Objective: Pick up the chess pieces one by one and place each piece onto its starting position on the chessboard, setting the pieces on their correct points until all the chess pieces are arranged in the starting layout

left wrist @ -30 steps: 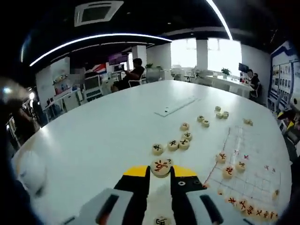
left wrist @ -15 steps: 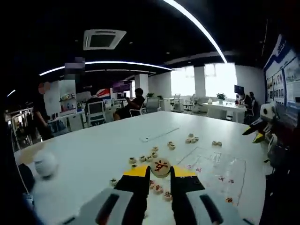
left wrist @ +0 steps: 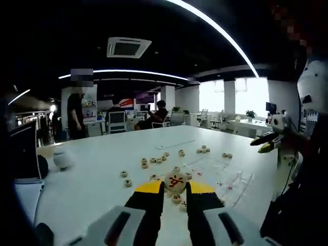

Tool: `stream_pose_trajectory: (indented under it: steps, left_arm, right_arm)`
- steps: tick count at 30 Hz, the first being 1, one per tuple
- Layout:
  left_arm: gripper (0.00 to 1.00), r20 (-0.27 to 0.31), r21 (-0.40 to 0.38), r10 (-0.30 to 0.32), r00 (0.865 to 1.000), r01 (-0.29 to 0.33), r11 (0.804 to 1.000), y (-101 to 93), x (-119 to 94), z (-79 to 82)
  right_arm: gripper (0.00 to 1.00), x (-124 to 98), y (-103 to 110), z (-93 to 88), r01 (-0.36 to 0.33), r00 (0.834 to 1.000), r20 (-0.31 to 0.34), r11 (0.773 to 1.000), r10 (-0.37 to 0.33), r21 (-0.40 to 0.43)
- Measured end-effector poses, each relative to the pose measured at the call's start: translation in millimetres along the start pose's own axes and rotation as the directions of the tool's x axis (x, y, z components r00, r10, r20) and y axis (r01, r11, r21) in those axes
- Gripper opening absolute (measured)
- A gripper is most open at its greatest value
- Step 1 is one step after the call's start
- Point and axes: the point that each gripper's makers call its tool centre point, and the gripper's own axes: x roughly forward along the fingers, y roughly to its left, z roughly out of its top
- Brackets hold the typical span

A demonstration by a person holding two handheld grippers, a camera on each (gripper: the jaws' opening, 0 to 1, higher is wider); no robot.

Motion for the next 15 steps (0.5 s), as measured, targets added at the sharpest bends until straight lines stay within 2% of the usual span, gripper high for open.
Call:
stream_pose_trajectory:
  steps: [3, 8, 11, 15]
  left_arm:
    - [0.20, -0.006, 0.027, -0.013, 1.000, 0.013, 1.000, -5.3, 7.6, 7.5]
    - [0.20, -0.052, 0.088, -0.092, 0.994, 0.096, 0.991, -28.4, 35.8, 13.5]
    - [0.20, -0.116, 0.121, -0.129, 0.985, 0.143, 0.982, -42.6, 58.0, 7.6]
    - [0.20, -0.197, 0.136, -0.191, 0.962, 0.220, 0.966, -63.6, 89.4, -5.0]
  right_arm:
    - [0.42, -0.6, 1.2, 0.8, -0.003, 1.000, 0.003, 1.000, 0.003, -0.002]
    - [0.42, -5.1, 0.9, -0.4, 0.005, 1.000, 0.010, 1.000, -0.005, 0.003]
    - [0.41, -8.8, -0.9, -2.5, 0.014, 1.000, 0.013, 1.000, -0.014, 0.010]
    - [0.41, -14.2, -3.5, -6.9, 0.028, 0.999, 0.015, 0.999, -0.028, 0.025]
